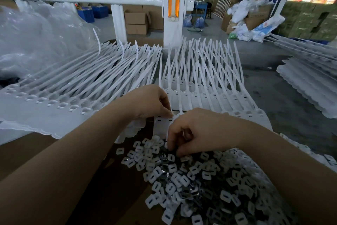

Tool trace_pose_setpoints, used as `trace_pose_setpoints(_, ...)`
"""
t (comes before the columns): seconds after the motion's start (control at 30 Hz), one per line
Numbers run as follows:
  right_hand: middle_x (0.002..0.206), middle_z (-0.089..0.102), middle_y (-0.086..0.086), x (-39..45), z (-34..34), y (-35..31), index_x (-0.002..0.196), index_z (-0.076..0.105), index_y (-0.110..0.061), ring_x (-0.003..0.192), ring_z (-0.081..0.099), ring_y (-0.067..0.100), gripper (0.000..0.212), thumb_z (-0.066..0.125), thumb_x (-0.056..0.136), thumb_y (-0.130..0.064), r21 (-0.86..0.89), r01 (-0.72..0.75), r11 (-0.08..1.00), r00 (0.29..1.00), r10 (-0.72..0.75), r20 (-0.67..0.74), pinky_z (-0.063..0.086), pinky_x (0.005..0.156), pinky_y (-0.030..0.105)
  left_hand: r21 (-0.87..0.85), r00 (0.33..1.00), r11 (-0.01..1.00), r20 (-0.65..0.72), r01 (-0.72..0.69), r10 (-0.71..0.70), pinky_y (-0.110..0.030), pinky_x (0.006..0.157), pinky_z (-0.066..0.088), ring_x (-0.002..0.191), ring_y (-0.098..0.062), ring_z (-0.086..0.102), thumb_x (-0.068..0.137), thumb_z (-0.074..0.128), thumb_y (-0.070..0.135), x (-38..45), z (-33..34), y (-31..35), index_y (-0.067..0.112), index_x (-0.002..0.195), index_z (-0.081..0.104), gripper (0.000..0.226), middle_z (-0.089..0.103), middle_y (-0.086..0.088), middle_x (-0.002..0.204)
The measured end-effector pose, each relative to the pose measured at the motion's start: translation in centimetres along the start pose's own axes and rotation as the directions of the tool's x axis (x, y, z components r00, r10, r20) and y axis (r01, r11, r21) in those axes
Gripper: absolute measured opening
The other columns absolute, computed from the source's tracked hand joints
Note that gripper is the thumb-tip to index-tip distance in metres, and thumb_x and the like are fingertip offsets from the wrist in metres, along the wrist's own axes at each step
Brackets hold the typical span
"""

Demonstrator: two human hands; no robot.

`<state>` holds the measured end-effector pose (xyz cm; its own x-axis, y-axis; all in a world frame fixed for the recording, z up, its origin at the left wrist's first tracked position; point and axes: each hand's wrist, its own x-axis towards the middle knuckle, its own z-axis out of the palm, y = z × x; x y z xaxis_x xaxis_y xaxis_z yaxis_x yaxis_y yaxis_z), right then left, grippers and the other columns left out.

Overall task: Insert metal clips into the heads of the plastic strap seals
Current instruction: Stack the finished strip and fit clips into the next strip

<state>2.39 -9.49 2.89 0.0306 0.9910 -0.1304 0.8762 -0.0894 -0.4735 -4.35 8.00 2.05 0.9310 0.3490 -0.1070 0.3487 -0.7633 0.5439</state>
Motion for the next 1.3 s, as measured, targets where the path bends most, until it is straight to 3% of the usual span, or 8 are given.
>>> trace_pose_setpoints(0.17, 0.080, 0.069, -0.021, -0.1, -0.3, 0.3, 0.092, 0.076, -0.030, 0.076, 0.061, -0.006, 0.010, 0.075, 0.083, -0.026, 0.069, -0.006, 0.998, 1.000, 0.007, -0.017, 0.049, 0.075, 0.013, -0.005, 1.000, 1.000, -0.008, 0.002, -0.002, -0.028, 0.069, 0.052, 0.072, -0.009, 0.064, 0.076, 0.080, 0.033, 0.1, 0.1, 0.0, 0.025, 0.075, 0.071, 0.012, 0.069, 0.008, 0.073)
trace_pose_setpoints(0.3, 0.085, 0.074, -0.014, -0.6, -1.4, 1.0, 0.091, 0.076, -0.025, 0.078, 0.068, 0.000, 0.009, 0.076, 0.083, -0.020, 0.279, -0.030, 0.960, 0.992, 0.063, -0.111, 0.055, 0.079, 0.020, -0.047, 1.000, 0.999, 0.001, -0.014, 0.015, -0.028, 0.065, 0.052, 0.069, -0.008, 0.065, 0.075, 0.081, 0.032, 0.2, -0.1, 0.1, 0.026, 0.073, 0.072, 0.012, 0.070, 0.008, 0.069)
trace_pose_setpoints(0.37, 0.084, 0.075, -0.011, -1.0, -2.0, 1.5, 0.088, 0.076, -0.025, 0.078, 0.070, 0.004, 0.008, 0.077, 0.082, -0.020, 0.341, -0.042, 0.939, 0.992, 0.080, -0.099, 0.056, 0.079, 0.022, -0.100, 0.999, 0.995, 0.028, -0.025, 0.028, -0.025, 0.061, 0.049, 0.060, 0.001, 0.063, 0.076, 0.080, 0.035, 0.2, -0.4, 0.3, 0.026, 0.073, 0.072, 0.012, 0.071, 0.010, 0.070)
trace_pose_setpoints(0.57, 0.077, 0.074, -0.010, -1.5, -2.3, 2.2, 0.086, 0.075, -0.025, 0.069, 0.066, -0.001, 0.006, 0.074, 0.085, -0.019, 0.383, -0.092, 0.919, 0.995, 0.101, -0.005, 0.047, 0.063, 0.009, -0.190, 0.979, 0.981, 0.190, -0.036, 0.073, -0.025, 0.066, 0.044, 0.055, 0.004, 0.057, 0.082, 0.074, 0.035, -0.4, -1.2, 0.9, 0.024, 0.082, 0.074, 0.011, 0.074, 0.008, 0.078)
trace_pose_setpoints(0.7, 0.081, 0.075, 0.000, -1.4, -2.5, 3.2, 0.088, 0.076, -0.020, 0.076, 0.069, 0.013, 0.004, 0.073, 0.085, -0.019, 0.425, -0.107, 0.899, 0.981, 0.164, -0.100, 0.055, 0.072, 0.020, -0.236, 0.942, 0.971, 0.319, -0.026, 0.102, -0.022, 0.060, 0.041, 0.055, -0.001, 0.053, 0.081, 0.073, 0.033, -0.8, -1.6, 1.3, 0.021, 0.085, 0.074, 0.013, 0.074, 0.005, 0.078)
trace_pose_setpoints(0.9, 0.076, 0.075, -0.001, -1.4, -2.5, 3.7, 0.089, 0.076, -0.018, 0.068, 0.064, 0.006, 0.006, 0.073, 0.085, -0.021, 0.446, -0.111, 0.888, 0.960, 0.211, -0.182, 0.053, 0.067, 0.020, -0.215, 0.866, 0.975, 0.476, -0.053, 0.152, -0.014, 0.054, 0.042, 0.063, 0.000, 0.061, 0.080, 0.076, 0.029, -1.4, -1.4, 1.7, 0.021, 0.093, 0.075, 0.015, 0.076, 0.005, 0.084)
trace_pose_setpoints(1.1, 0.079, 0.075, -0.001, -1.3, -2.2, 3.5, 0.088, 0.077, -0.021, 0.079, 0.070, 0.016, 0.006, 0.072, 0.085, -0.024, 0.424, -0.093, 0.901, 0.931, 0.230, -0.284, 0.056, 0.083, 0.039, -0.394, 0.891, 0.914, 0.444, 0.097, 0.097, -0.013, 0.047, 0.040, 0.057, -0.003, 0.060, 0.064, 0.079, 0.037, -1.4, -1.1, 1.8, 0.015, 0.084, 0.078, 0.030, 0.077, -0.004, 0.088)
trace_pose_setpoints(1.3, 0.076, 0.074, -0.009, -1.2, -2.0, 3.4, 0.085, 0.076, -0.026, 0.073, 0.069, 0.009, 0.006, 0.070, 0.087, -0.028, 0.346, -0.109, 0.932, 0.914, 0.231, -0.334, 0.057, 0.076, 0.032, -0.448, 0.914, 0.880, 0.403, 0.161, 0.038, -0.012, 0.045, 0.039, 0.056, -0.002, 0.059, 0.075, 0.077, 0.027, -1.1, -0.9, 1.4, 0.014, 0.085, 0.078, 0.016, 0.077, -0.005, 0.089)
